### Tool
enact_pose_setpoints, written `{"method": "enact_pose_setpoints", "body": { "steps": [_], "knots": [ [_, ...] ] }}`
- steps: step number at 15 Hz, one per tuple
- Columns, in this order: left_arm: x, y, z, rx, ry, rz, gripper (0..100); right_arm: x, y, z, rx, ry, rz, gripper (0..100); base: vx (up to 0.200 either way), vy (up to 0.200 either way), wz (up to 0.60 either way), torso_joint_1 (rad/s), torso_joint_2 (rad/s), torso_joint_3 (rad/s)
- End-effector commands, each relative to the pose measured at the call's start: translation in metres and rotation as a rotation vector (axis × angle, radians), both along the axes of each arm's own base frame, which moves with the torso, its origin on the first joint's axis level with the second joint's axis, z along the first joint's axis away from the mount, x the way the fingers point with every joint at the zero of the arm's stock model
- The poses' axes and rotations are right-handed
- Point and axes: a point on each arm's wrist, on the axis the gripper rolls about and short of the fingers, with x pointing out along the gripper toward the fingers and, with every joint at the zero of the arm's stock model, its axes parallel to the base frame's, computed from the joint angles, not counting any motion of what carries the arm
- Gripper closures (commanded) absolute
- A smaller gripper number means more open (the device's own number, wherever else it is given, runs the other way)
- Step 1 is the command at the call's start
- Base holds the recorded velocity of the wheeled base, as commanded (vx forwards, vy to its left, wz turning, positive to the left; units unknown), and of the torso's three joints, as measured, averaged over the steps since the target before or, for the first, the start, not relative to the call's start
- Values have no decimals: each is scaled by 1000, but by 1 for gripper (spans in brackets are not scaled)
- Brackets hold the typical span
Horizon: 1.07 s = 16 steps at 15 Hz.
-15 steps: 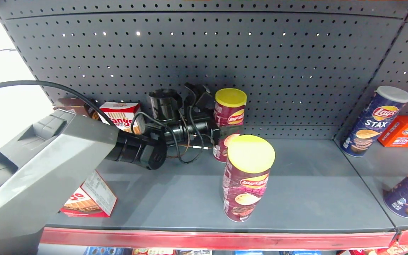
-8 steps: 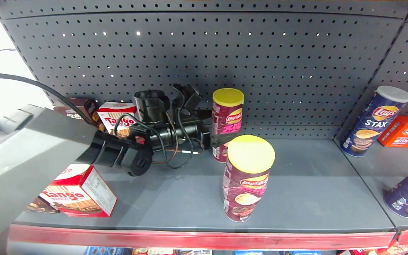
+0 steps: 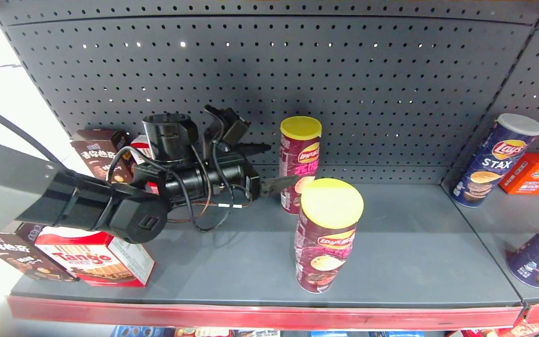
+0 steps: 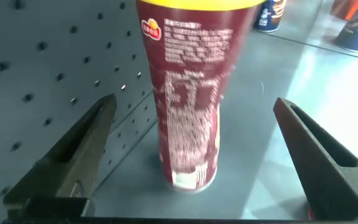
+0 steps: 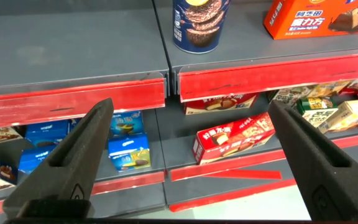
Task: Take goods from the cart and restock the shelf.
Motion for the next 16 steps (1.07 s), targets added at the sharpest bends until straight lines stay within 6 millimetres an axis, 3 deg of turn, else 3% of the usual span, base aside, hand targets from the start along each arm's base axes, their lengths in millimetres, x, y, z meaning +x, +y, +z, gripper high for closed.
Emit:
{"method": "enact_pose_setpoints", "body": {
  "steps": [1,7,16],
  "knots": [
    [-6,7,12,-2,-6,15,0,0,0,0,0,1,0,0,0,0,0,0,0,0],
    [-7,11,15,30,47,84,0,0,0,0,0,1,0,0,0,0,0,0,0,0],
    [13,5,12,94,35,197,0,0,0,0,0,1,0,0,0,0,0,0,0,0]
  ]
}}
